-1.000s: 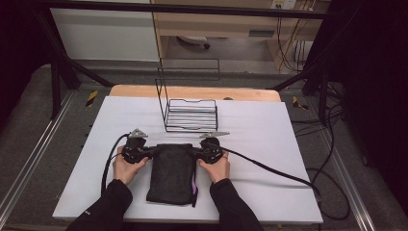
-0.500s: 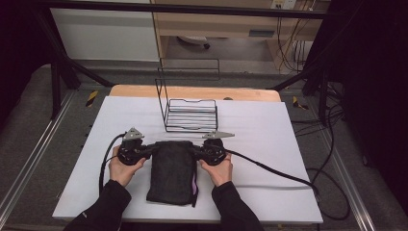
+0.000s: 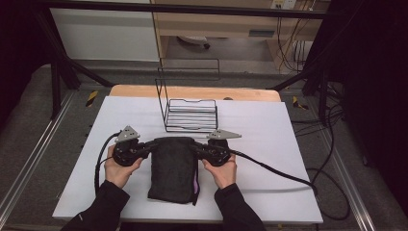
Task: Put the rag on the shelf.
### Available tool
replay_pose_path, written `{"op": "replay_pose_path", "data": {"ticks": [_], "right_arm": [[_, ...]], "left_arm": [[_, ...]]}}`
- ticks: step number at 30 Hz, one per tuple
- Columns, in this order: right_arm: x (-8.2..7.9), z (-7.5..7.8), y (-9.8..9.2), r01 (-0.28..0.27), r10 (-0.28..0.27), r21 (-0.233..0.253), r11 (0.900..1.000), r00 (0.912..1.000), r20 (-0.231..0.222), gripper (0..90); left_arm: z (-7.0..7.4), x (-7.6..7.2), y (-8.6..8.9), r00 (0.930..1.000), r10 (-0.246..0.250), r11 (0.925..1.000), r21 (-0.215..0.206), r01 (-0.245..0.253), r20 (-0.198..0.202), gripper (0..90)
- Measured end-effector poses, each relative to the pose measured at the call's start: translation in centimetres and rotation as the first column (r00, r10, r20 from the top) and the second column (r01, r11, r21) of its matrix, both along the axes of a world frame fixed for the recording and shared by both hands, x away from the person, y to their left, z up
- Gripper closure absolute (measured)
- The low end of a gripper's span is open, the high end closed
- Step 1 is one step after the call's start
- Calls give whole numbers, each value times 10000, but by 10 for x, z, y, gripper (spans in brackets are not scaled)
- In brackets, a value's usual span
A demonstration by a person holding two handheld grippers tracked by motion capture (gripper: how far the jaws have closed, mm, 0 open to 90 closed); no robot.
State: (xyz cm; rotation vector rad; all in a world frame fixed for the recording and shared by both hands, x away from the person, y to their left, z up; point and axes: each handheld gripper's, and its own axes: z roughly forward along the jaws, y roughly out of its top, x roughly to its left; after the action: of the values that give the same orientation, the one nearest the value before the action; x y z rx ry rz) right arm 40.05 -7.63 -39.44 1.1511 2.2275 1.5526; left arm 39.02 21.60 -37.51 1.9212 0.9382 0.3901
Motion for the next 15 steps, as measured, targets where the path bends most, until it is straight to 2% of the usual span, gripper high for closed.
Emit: {"op": "replay_pose_path", "data": {"ticks": [8, 15], "right_arm": [[-8, 15, -4, -3, -12, 274, 9996, 9984, 568, 778], [-15, 27, -8, -20, -13, 331, 9994, 9949, 1005, 781]], "left_arm": [[15, -9, 1, 9987, -71, 9994, -343, 88, 501, 815], [26, -16, -1, 9962, -150, 9984, -528, 196, 863, 815]]}}
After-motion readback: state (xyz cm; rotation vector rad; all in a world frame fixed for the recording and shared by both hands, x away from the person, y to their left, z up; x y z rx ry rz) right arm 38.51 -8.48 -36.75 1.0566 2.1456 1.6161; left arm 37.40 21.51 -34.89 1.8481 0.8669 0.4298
